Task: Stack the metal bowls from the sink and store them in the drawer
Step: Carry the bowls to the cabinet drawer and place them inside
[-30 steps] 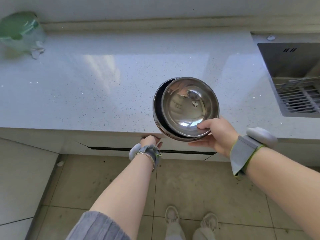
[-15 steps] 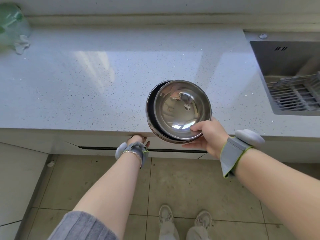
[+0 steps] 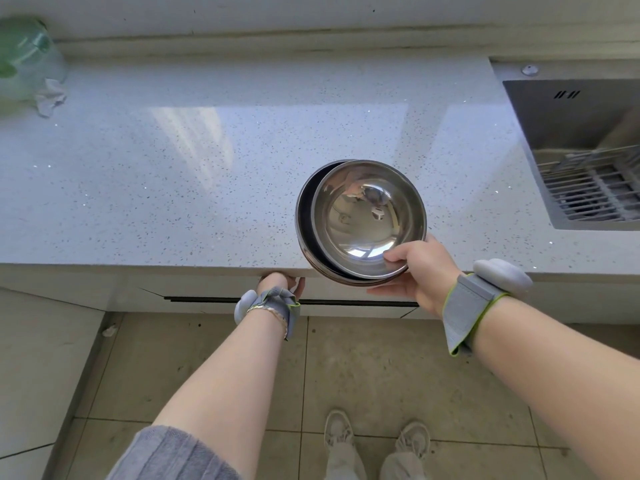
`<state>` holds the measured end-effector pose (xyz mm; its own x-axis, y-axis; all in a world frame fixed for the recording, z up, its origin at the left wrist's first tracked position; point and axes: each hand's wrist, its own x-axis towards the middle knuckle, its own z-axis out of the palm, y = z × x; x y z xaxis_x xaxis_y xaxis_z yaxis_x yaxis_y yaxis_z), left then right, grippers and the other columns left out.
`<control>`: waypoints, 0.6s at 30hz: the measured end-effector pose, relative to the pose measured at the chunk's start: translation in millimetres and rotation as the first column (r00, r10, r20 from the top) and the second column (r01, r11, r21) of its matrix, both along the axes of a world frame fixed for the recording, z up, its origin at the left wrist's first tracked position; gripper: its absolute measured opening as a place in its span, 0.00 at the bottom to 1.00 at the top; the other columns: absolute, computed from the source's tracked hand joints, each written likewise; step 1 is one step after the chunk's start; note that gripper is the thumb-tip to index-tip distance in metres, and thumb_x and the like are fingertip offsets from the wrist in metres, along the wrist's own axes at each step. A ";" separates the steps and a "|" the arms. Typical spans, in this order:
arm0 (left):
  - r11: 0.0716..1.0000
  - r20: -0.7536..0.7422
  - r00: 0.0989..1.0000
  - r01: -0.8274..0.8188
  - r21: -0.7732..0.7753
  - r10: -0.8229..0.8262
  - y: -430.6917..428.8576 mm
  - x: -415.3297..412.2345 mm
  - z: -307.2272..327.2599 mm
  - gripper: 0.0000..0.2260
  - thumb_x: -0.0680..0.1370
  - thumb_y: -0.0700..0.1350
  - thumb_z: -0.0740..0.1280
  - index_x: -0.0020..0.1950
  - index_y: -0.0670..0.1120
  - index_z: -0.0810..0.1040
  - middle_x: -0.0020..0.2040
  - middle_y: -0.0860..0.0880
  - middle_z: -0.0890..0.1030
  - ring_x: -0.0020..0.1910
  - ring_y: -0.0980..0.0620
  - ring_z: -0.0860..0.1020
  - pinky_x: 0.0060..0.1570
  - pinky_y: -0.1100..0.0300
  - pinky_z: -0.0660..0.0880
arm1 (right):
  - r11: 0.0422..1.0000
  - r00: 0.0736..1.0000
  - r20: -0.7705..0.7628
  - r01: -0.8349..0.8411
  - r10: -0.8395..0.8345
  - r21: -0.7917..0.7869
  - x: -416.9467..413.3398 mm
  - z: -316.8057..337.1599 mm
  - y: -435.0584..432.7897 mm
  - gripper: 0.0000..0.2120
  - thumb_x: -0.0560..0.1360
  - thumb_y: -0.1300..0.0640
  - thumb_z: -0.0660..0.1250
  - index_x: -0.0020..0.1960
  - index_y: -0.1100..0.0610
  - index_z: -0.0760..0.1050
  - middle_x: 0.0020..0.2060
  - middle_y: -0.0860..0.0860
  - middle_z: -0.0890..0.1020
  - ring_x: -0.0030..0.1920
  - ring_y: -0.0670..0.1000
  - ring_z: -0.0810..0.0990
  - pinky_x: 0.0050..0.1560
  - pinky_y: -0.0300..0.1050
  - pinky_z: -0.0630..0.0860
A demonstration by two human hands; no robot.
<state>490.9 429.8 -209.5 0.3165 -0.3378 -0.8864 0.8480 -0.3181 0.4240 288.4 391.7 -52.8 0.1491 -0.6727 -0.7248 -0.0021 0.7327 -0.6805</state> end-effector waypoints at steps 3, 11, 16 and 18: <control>0.995 -0.027 0.995 -0.091 0.034 0.092 3.8 24.5 -34.9 0.14 0.78 0.34 0.51 0.51 0.41 0.76 0.53 0.44 0.85 0.41 0.50 0.77 0.40 0.51 0.80 | 1.000 1.000 0.001 0.000 0.000 -0.007 -1.8 1.3 2.2 0.21 0.75 0.72 0.55 0.65 0.58 0.66 0.49 0.62 0.78 0.38 0.58 0.80 0.38 0.58 0.82; 0.999 0.043 0.998 0.038 0.004 -0.038 18.7 1.8 8.4 0.08 0.74 0.35 0.54 0.41 0.43 0.70 0.47 0.46 0.83 0.43 0.52 0.83 0.31 0.63 0.66 | 1.000 0.999 -0.025 -0.026 0.025 -0.015 -11.4 2.8 6.3 0.21 0.74 0.72 0.55 0.65 0.59 0.66 0.47 0.62 0.77 0.38 0.60 0.80 0.39 0.59 0.81; 0.992 0.093 0.992 0.081 0.092 -0.090 22.4 -13.6 28.9 0.09 0.79 0.46 0.59 0.54 0.44 0.73 0.59 0.45 0.77 0.43 0.49 0.80 0.40 0.58 0.75 | 0.999 0.999 -0.030 -0.041 0.041 -0.004 -16.6 3.7 7.5 0.21 0.75 0.72 0.55 0.66 0.59 0.66 0.43 0.60 0.78 0.36 0.59 0.80 0.36 0.57 0.82; 0.988 0.076 0.993 0.076 0.135 -0.086 32.5 -17.6 33.2 0.19 0.81 0.48 0.58 0.69 0.40 0.68 0.66 0.41 0.73 0.59 0.43 0.78 0.61 0.54 0.73 | 0.999 0.999 -0.023 -0.045 0.045 -0.002 -17.9 4.3 7.9 0.21 0.75 0.72 0.55 0.66 0.58 0.66 0.42 0.59 0.78 0.37 0.59 0.80 0.38 0.59 0.81</control>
<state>473.3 462.3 -176.2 0.3656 -0.2469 -0.8974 0.7817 -0.4420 0.4400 270.5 399.7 -48.5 0.1623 -0.6675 -0.7267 -0.0505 0.7299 -0.6817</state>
